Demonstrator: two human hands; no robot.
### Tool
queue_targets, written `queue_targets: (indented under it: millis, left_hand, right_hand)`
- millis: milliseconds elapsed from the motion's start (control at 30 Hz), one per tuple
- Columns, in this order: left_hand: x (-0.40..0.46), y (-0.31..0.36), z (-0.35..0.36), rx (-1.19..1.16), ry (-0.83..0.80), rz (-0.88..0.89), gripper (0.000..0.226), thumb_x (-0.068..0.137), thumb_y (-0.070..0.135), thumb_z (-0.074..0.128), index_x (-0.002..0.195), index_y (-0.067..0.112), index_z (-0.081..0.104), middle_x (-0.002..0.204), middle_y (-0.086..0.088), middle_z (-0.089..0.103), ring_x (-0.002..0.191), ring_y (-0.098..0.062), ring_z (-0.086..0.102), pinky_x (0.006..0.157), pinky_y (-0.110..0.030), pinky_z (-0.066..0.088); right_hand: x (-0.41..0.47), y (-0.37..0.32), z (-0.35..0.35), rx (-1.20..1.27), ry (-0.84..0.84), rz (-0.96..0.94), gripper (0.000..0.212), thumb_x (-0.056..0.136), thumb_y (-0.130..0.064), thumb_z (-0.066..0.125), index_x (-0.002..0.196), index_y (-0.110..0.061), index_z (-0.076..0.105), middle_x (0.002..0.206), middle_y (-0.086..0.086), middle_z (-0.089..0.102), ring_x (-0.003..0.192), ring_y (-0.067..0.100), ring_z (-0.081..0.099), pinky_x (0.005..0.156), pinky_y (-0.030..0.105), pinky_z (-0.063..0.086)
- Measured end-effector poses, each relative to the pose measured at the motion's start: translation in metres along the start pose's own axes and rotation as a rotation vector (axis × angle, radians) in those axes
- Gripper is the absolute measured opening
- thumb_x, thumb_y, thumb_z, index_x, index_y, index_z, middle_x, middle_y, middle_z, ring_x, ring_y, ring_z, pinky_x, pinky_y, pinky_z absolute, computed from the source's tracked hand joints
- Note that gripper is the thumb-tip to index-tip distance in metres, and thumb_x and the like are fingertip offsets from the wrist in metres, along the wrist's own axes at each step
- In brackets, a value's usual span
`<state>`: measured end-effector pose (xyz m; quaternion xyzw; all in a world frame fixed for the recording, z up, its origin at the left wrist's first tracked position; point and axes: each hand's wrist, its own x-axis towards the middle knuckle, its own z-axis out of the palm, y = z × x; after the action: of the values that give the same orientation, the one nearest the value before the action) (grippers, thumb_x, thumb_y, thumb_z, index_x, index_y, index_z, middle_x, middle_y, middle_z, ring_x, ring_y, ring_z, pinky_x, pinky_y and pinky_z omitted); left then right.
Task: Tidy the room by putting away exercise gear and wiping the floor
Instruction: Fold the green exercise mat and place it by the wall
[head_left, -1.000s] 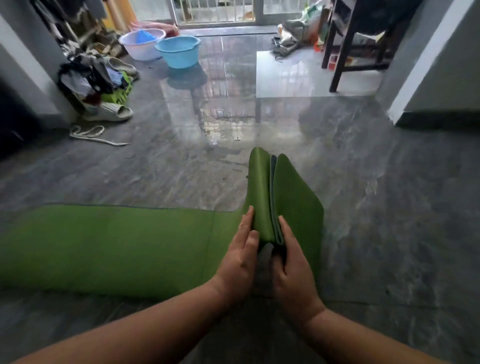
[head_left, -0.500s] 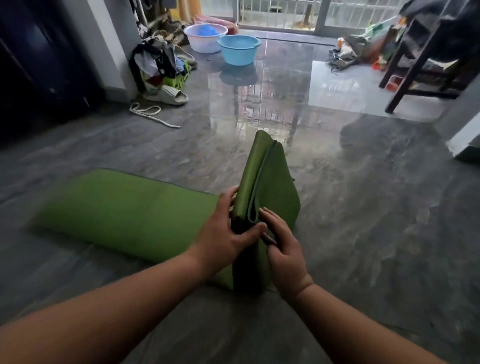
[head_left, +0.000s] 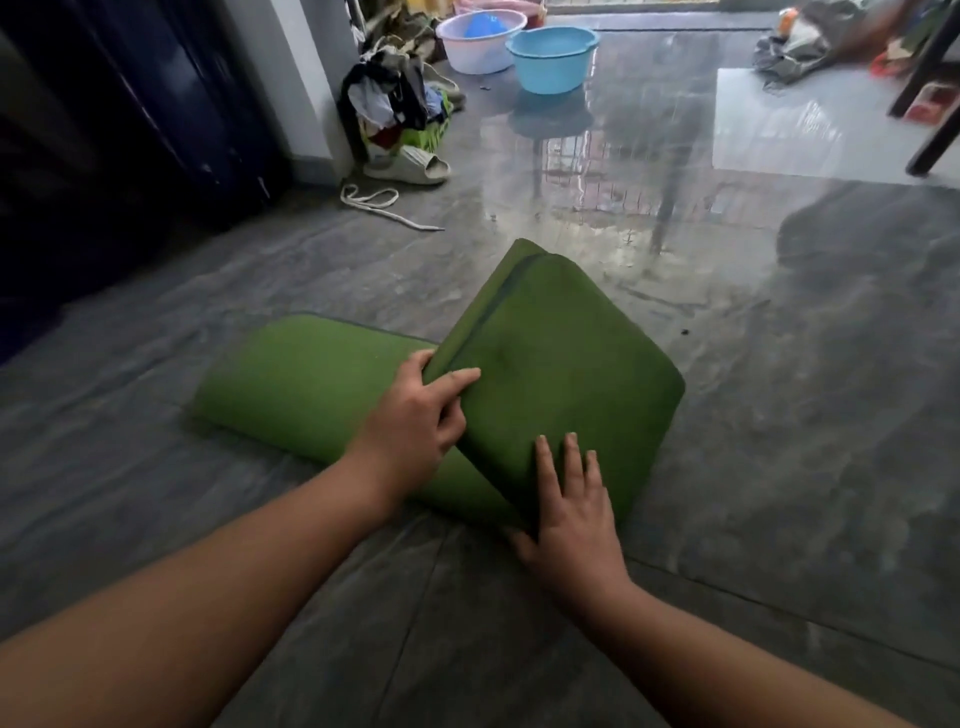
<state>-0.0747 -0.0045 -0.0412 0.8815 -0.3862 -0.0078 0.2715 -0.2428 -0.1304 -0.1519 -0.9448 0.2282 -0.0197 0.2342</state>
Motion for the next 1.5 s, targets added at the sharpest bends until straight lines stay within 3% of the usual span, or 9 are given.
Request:
queue_targets:
  millis: [267, 500, 600, 700, 867, 1200, 1367, 1433, 1500]
  left_hand:
    - [-0.02, -0.081, 0.015, 0.049, -0.068, -0.103, 0.043, 0.097, 0.01, 0.052, 0.139, 0.019, 0.054, 0.147, -0.034, 0.029, 0.128, -0.048, 0.045, 0.111, -0.044, 0.038]
    - [-0.03, -0.127, 0.035, 0.118, -0.176, -0.247, 0.042, 0.098, 0.018, 0.052, 0.14, 0.022, 0.051, 0.145, -0.034, 0.034, 0.13, -0.05, 0.042, 0.11, -0.052, 0.039]
    - [-0.034, -0.14, 0.046, 0.171, -0.238, -0.301, 0.043, 0.099, 0.021, 0.05, 0.142, 0.026, 0.048, 0.144, -0.033, 0.037, 0.132, -0.049, 0.04, 0.108, -0.054, 0.039]
    - [-0.035, -0.145, 0.052, 0.212, -0.31, -0.337, 0.047, 0.102, 0.02, 0.043, 0.148, 0.028, 0.04, 0.15, -0.035, 0.028, 0.137, -0.049, 0.031, 0.115, -0.05, 0.031]
    - [-0.04, -0.151, 0.066, 0.206, -0.507, -0.367, 0.062, 0.101, 0.013, 0.035, 0.15, 0.048, 0.021, 0.157, -0.032, 0.008, 0.142, -0.05, 0.018, 0.118, -0.047, 0.024]
    - [-0.055, -0.077, 0.14, 0.045, -0.672, -0.235, 0.059, 0.104, 0.023, 0.04, 0.153, 0.044, 0.014, 0.157, -0.029, 0.0, 0.145, -0.045, 0.01, 0.12, -0.044, 0.017]
    - [-0.059, -0.008, 0.179, 0.021, -0.829, -0.068, 0.075, 0.098, 0.037, 0.053, 0.151, 0.049, 0.0, 0.156, -0.028, -0.01, 0.147, -0.045, 0.0, 0.121, -0.048, 0.016]
    - [-0.063, 0.018, 0.192, 0.005, -0.836, -0.014, 0.078, 0.097, 0.03, 0.054, 0.149, 0.054, 0.001, 0.157, -0.026, -0.01, 0.148, -0.044, 0.003, 0.121, -0.048, 0.018]
    - [-0.07, 0.047, 0.209, -0.055, -0.825, -0.003, 0.082, 0.095, 0.017, 0.053, 0.147, 0.059, 0.005, 0.159, -0.023, -0.01, 0.148, -0.041, 0.006, 0.122, -0.044, 0.017]
  right_hand:
    - [0.023, 0.002, 0.031, -0.236, -0.18, 0.009, 0.11, 0.093, -0.028, 0.053, 0.135, -0.041, -0.048, 0.154, 0.003, -0.042, 0.148, 0.043, -0.022, 0.116, 0.068, 0.011]
    - [0.024, 0.006, 0.043, -0.341, -0.289, 0.017, 0.115, 0.091, -0.037, 0.057, 0.136, -0.034, -0.049, 0.151, 0.011, -0.044, 0.146, 0.046, -0.026, 0.112, 0.073, 0.001]
    - [0.024, 0.012, 0.049, -0.405, -0.302, -0.034, 0.104, 0.095, -0.022, 0.048, 0.137, -0.033, -0.046, 0.154, 0.013, -0.04, 0.147, 0.046, -0.023, 0.114, 0.071, 0.003]
    - [0.031, 0.011, 0.051, -0.445, -0.33, -0.061, 0.092, 0.098, -0.017, 0.043, 0.147, -0.032, -0.034, 0.163, 0.018, -0.023, 0.148, 0.049, -0.015, 0.113, 0.072, 0.007]
    - [0.031, 0.01, 0.05, -0.513, -0.389, -0.069, 0.084, 0.101, -0.01, 0.038, 0.151, -0.03, -0.027, 0.162, 0.023, -0.018, 0.146, 0.055, -0.011, 0.111, 0.075, 0.008]
    - [-0.029, 0.105, -0.004, -0.529, -0.459, 0.038, 0.093, 0.099, -0.01, 0.041, 0.143, -0.03, -0.039, 0.15, 0.019, -0.036, 0.145, 0.054, -0.018, 0.113, 0.075, 0.004]
    - [-0.076, 0.181, -0.041, -0.57, -0.454, 0.116, 0.09, 0.101, -0.018, 0.039, 0.139, -0.028, -0.042, 0.147, 0.015, -0.039, 0.146, 0.05, -0.018, 0.115, 0.071, 0.003]
    - [-0.096, 0.207, -0.058, -0.573, -0.454, 0.145, 0.1, 0.096, -0.027, 0.052, 0.145, -0.028, -0.035, 0.154, 0.016, -0.03, 0.148, 0.051, -0.009, 0.114, 0.072, 0.008]
    - [-0.114, 0.236, -0.068, -0.578, -0.411, 0.135, 0.123, 0.071, -0.026, 0.081, 0.158, -0.026, -0.006, 0.163, 0.022, 0.012, 0.144, 0.055, 0.022, 0.104, 0.075, 0.029]
